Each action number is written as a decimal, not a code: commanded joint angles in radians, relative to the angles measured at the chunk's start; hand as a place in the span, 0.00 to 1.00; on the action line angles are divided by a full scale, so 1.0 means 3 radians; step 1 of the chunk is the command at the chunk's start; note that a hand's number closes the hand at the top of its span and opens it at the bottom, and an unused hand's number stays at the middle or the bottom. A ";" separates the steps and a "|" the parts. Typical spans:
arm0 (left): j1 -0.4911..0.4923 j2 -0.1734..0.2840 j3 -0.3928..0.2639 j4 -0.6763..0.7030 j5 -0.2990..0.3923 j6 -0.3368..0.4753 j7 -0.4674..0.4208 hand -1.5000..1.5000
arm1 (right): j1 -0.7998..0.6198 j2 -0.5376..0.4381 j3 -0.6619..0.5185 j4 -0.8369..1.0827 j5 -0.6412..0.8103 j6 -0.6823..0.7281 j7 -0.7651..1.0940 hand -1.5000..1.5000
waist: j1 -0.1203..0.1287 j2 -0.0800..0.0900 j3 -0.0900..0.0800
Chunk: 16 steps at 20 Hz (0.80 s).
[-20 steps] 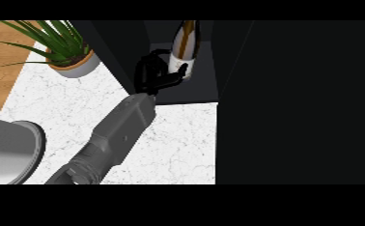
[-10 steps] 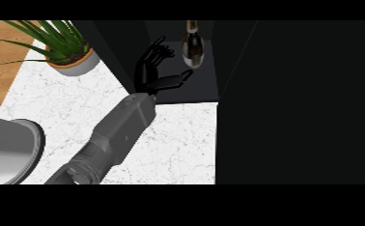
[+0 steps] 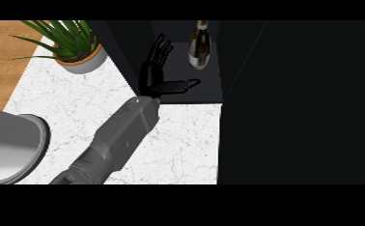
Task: Pick up the wine, place it into the cabinet and close the cabinet
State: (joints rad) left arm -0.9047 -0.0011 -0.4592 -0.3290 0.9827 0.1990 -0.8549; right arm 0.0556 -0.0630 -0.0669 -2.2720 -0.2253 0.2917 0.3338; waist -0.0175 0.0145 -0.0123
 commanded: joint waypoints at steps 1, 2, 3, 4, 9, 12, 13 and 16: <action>0.0178 0.0140 -0.0010 -0.0363 -0.0067 0.0262 -0.0024 0.00 | 0.0025 0.0031 0.0097 0.0134 0.0149 0.0034 -0.0083 0.00 | 0.0157 -0.0089 0.0044; 0.0380 0.0142 -0.0076 -0.0498 -0.0107 0.0267 -0.0069 0.00 | 0.0065 0.0029 -0.0014 -0.0032 0.0009 -0.0038 0.0016 0.00 | 0.0154 -0.0097 0.0044; 0.0405 0.0189 -0.0103 -0.0642 -0.0151 0.0316 0.0082 0.00 | 0.0154 -0.0031 -0.0024 -0.0020 -0.0040 0.0095 -0.0054 0.00 | 0.0120 -0.0083 0.0044; 0.0537 0.0266 -0.0207 -0.0815 -0.0215 0.0240 0.0106 0.00 | -0.0001 0.0024 0.0017 -0.0152 -0.0014 -0.0109 0.0181 0.00 | 0.0158 -0.0095 0.0042; 0.1030 0.0420 -0.0551 -0.1924 -0.0380 0.0419 0.0508 0.00 | 0.0129 0.0009 -0.0018 -0.0238 -0.0088 -0.0050 0.0148 0.00 | 0.0184 -0.0110 0.0045; 0.1272 0.0752 -0.0660 -0.2640 -0.0424 0.0482 0.0824 0.00 | -0.0043 0.0046 0.0082 -0.0174 0.0092 -0.0147 0.0194 0.00 | 0.0181 -0.0093 0.0043; 0.1490 0.0731 -0.0808 -0.2894 -0.0504 0.0644 0.0773 0.00 | 0.0046 0.0073 0.0042 -0.0124 0.0065 -0.0116 0.0092 0.00 | 0.0207 -0.0104 0.0046; 0.1641 0.0919 -0.0840 -0.3680 -0.0585 0.1042 0.1085 0.00 | -0.0099 0.0061 0.0067 -0.0092 0.0071 -0.0140 0.0129 0.00 | 0.0159 -0.0083 0.0044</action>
State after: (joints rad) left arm -0.5141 0.2086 -0.6661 -1.1762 0.8415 0.4152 -0.6038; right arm 0.0578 -0.0530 -0.0590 -2.3050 -0.2195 0.2675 0.3647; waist 0.0312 -0.0119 0.0006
